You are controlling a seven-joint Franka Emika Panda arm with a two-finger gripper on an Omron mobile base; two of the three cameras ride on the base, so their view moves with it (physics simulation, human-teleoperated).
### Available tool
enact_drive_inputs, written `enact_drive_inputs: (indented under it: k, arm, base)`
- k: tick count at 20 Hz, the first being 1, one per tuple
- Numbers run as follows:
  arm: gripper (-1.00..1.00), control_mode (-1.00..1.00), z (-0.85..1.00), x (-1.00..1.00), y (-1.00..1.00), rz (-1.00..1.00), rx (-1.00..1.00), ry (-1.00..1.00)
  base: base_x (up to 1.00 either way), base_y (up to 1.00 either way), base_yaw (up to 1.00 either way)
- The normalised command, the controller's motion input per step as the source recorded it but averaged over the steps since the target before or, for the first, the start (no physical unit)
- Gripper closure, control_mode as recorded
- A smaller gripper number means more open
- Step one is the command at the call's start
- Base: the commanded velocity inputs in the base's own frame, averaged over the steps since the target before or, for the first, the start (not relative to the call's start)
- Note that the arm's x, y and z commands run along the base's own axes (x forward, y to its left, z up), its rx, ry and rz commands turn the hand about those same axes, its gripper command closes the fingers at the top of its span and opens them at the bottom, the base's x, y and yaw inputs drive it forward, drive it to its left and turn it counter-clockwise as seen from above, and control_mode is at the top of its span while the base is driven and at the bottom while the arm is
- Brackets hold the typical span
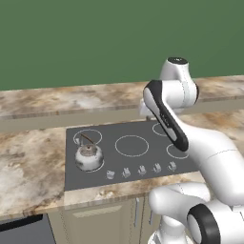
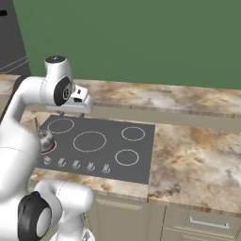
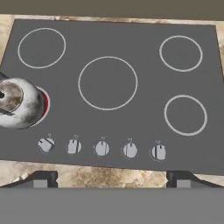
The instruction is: The kettle is done boiling. Turn off the stove, then wait for 300 timesteps before moving the kettle to the dining table.
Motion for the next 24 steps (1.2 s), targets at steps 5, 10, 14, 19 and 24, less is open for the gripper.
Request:
enact_drive_inputs:
  k: [5,10,14,19,24]
  arm:
    - [-1.0,-1.0,-0.11,-0.05,0.11,0.0,0.0,0.01]
    - [-1.0,-1.0,-0.16,-0.13,0.24,0.0,0.0,0.0]
    - [-1.0,-1.0,-0.15,-0.06,0.28,0.0,-0.01,0.03]
    - [-1.0,-1.0,-0.16,-0.09,0.21,0.03,0.0,0.06]
    - [-1.0,-1.0,-0.18,-0.12,0.19,0.05,0.0,0.07]
  base:
    - [0.0,0.0,0.0]
    - [0.0,0.0,0.0]
    - [0.0,0.0,0.0]
    - [0.0,0.0,0.0]
    - [0.0,0.0,0.0]
